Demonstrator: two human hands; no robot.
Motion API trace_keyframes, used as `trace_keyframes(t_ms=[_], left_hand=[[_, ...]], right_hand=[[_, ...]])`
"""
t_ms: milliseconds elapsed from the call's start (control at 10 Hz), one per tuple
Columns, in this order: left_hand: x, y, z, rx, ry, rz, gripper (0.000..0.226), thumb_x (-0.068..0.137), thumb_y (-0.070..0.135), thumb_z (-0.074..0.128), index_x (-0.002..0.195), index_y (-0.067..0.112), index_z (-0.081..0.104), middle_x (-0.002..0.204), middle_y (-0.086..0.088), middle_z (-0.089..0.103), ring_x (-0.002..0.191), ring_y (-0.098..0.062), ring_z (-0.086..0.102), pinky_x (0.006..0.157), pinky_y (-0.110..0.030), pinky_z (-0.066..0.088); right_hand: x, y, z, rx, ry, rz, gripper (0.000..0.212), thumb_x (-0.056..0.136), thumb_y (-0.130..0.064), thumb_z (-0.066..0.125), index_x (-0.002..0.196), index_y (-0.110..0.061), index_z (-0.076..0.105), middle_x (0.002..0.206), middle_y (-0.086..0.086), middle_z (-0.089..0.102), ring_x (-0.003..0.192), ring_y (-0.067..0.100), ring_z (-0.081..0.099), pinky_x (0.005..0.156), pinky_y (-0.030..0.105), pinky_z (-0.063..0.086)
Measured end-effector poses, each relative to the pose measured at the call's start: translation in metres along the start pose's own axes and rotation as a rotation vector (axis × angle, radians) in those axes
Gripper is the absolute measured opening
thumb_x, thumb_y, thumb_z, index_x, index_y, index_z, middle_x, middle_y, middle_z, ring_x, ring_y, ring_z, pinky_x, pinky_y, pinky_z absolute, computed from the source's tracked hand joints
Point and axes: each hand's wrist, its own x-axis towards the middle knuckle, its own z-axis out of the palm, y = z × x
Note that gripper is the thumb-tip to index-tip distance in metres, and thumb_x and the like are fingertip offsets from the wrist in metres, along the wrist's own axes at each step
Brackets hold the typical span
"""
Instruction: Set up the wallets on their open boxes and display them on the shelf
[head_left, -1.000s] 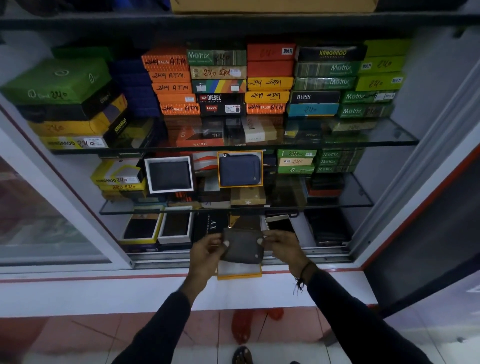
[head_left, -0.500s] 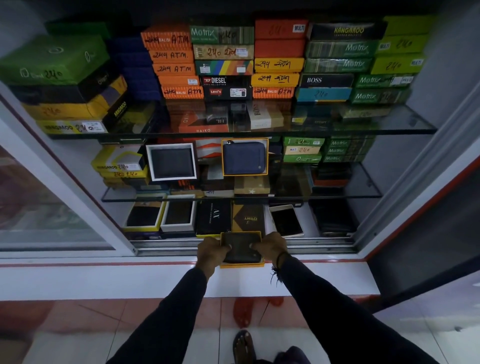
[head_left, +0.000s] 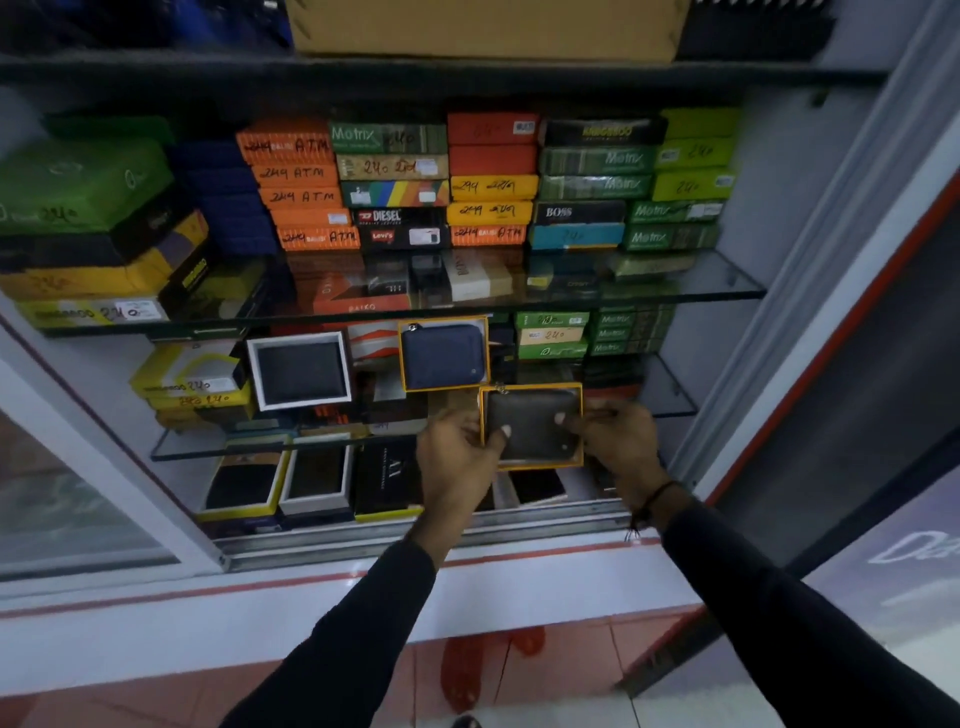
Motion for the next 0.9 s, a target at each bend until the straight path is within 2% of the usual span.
trace_keyframes(t_ms=[100, 200, 300, 400, 500, 600, 700, 800, 900], left_hand=[[0.035, 0.029, 0.019, 0.097, 0.026, 0.091, 0.020, 0.076, 0.041, 0.080, 0.084, 0.024, 0.075, 0.083, 0.002, 0.073, 0.076, -0.016, 0.068, 0.068, -0.032, 0.057], [0.064, 0.055, 0.034, 0.170, 0.015, 0.073, 0.024, 0.080, 0.033, 0.081, 0.097, 0.016, 0.078, 0.095, -0.006, 0.076, 0.087, -0.022, 0.071, 0.067, -0.028, 0.050], [0.088, 0.063, 0.048, 0.258, -0.046, 0.016, 0.021, 0.082, 0.028, 0.079, 0.097, 0.013, 0.077, 0.098, -0.011, 0.077, 0.094, -0.028, 0.072, 0.069, -0.031, 0.052], [0.105, 0.059, 0.055, 0.301, -0.065, -0.044, 0.022, 0.082, 0.023, 0.079, 0.098, 0.009, 0.076, 0.104, -0.018, 0.076, 0.101, -0.036, 0.071, 0.079, -0.042, 0.060], [0.115, 0.058, 0.059, 0.325, -0.055, -0.047, 0.025, 0.083, 0.019, 0.078, 0.103, 0.006, 0.075, 0.109, -0.021, 0.075, 0.106, -0.037, 0.070, 0.086, -0.044, 0.060], [0.119, 0.055, 0.060, 0.318, -0.059, -0.049, 0.025, 0.083, 0.018, 0.078, 0.104, 0.006, 0.074, 0.111, -0.020, 0.074, 0.106, -0.037, 0.070, 0.087, -0.043, 0.059], [0.112, 0.055, 0.056, 0.332, -0.072, -0.008, 0.022, 0.086, 0.019, 0.076, 0.104, 0.007, 0.073, 0.109, -0.016, 0.074, 0.102, -0.032, 0.071, 0.084, -0.041, 0.061], [0.097, 0.052, 0.045, 0.372, -0.066, 0.095, 0.020, 0.090, 0.023, 0.071, 0.106, 0.011, 0.070, 0.109, -0.012, 0.070, 0.097, -0.027, 0.069, 0.078, -0.039, 0.060], [0.080, 0.048, 0.027, 0.421, -0.026, 0.297, 0.023, 0.091, 0.024, 0.067, 0.109, 0.009, 0.069, 0.111, -0.011, 0.065, 0.097, -0.029, 0.067, 0.080, -0.043, 0.059]], right_hand=[[0.038, -0.018, -0.006, 0.068, 0.046, -0.027, 0.035, 0.048, -0.042, 0.087, 0.072, -0.020, 0.074, 0.075, -0.003, 0.077, 0.073, 0.016, 0.074, 0.074, 0.044, 0.063], [0.073, -0.027, -0.002, 0.089, 0.061, 0.056, 0.034, 0.050, -0.038, 0.088, 0.075, -0.023, 0.070, 0.087, 0.001, 0.078, 0.081, 0.020, 0.075, 0.075, 0.046, 0.064], [0.099, -0.025, 0.008, 0.077, 0.063, 0.105, 0.050, 0.046, -0.037, 0.090, 0.090, -0.022, 0.071, 0.100, 0.002, 0.077, 0.087, 0.020, 0.073, 0.078, 0.045, 0.063], [0.090, -0.041, 0.015, 0.018, 0.014, 0.083, 0.048, 0.063, -0.021, 0.086, 0.109, -0.014, 0.074, 0.105, 0.005, 0.075, 0.094, 0.024, 0.072, 0.083, 0.045, 0.061], [0.091, -0.042, 0.017, -0.033, -0.018, 0.079, 0.050, 0.067, -0.016, 0.080, 0.116, -0.015, 0.072, 0.111, 0.011, 0.074, 0.102, 0.030, 0.070, 0.088, 0.048, 0.060], [0.098, -0.040, 0.017, -0.106, -0.079, 0.054, 0.051, 0.067, -0.016, 0.076, 0.118, -0.016, 0.071, 0.113, 0.012, 0.074, 0.105, 0.033, 0.069, 0.090, 0.047, 0.059], [0.085, -0.050, 0.010, -0.135, -0.054, 0.026, 0.047, 0.071, -0.019, 0.077, 0.117, -0.015, 0.069, 0.112, 0.010, 0.073, 0.105, 0.030, 0.068, 0.092, 0.042, 0.058], [0.070, -0.048, 0.001, -0.231, 0.017, -0.087, 0.044, 0.074, -0.030, 0.078, 0.113, -0.014, 0.066, 0.108, 0.005, 0.073, 0.101, 0.021, 0.066, 0.090, 0.032, 0.055], [0.050, -0.052, -0.011, -0.314, 0.007, -0.289, 0.025, 0.075, -0.035, 0.072, 0.097, -0.022, 0.068, 0.094, -0.002, 0.075, 0.088, 0.015, 0.070, 0.084, 0.035, 0.060]])
